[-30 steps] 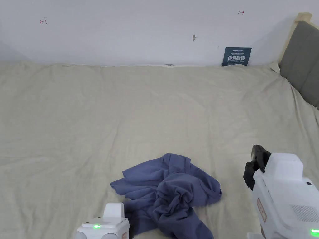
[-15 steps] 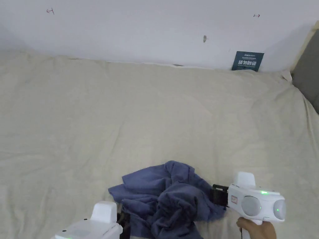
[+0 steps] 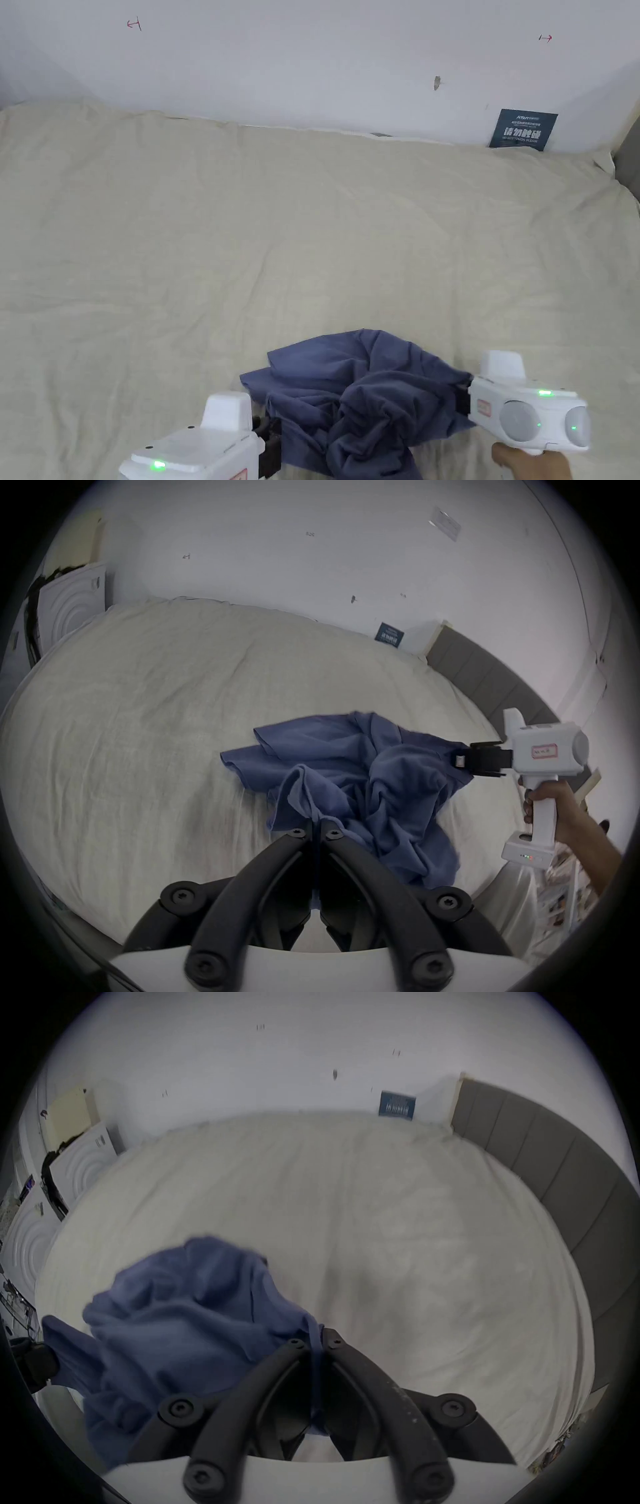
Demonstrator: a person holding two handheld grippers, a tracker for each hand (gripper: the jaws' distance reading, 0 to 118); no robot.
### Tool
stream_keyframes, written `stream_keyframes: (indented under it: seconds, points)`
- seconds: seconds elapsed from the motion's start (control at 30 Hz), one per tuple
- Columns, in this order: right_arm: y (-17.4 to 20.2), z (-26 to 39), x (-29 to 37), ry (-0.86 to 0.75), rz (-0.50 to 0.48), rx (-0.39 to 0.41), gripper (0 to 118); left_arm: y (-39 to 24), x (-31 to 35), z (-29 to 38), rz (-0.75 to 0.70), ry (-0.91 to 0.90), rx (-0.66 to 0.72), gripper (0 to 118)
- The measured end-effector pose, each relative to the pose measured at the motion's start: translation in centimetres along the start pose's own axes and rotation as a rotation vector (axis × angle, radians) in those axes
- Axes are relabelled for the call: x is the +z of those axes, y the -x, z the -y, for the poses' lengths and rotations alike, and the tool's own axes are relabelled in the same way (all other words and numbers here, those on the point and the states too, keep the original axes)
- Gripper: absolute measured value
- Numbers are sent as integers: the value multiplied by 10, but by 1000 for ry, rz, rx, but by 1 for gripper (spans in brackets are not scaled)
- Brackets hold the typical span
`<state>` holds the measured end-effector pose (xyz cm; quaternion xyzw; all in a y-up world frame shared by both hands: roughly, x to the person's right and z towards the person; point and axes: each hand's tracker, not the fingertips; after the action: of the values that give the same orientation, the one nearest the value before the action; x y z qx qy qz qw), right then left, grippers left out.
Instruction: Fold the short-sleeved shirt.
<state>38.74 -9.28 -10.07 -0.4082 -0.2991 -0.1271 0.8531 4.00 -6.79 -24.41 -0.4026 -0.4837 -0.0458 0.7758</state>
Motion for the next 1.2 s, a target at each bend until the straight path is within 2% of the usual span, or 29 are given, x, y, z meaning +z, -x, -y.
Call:
stream_keyframes:
  seconds: [0.13, 0.3, 0.47, 0.57, 0.87, 1.03, 1.2]
  points:
    - [-11, -37, 59, -141, 8, -6, 6, 16, 20, -35, 31, -100, 130, 3]
    - [-32, -96, 118, -304, 37, 5, 6, 42, 51, -108, -50, -271, 76, 3]
    - [-36, -157, 172, -440, 78, 3, 6, 64, 83, -196, -143, -406, 7, 3]
    - [-39, -193, 192, -495, 79, -14, 6, 76, 101, -250, -189, -473, 16, 3]
    - [-38, -279, 205, -602, 99, -12, 6, 106, 132, -368, -198, -588, 219, 3]
    - [-31, -289, 194, -623, 97, -23, 6, 109, 122, -392, -323, -606, 105, 3]
    - [-23, -271, 155, -567, 100, -16, 6, 121, 89, -373, -425, -532, 4, 3]
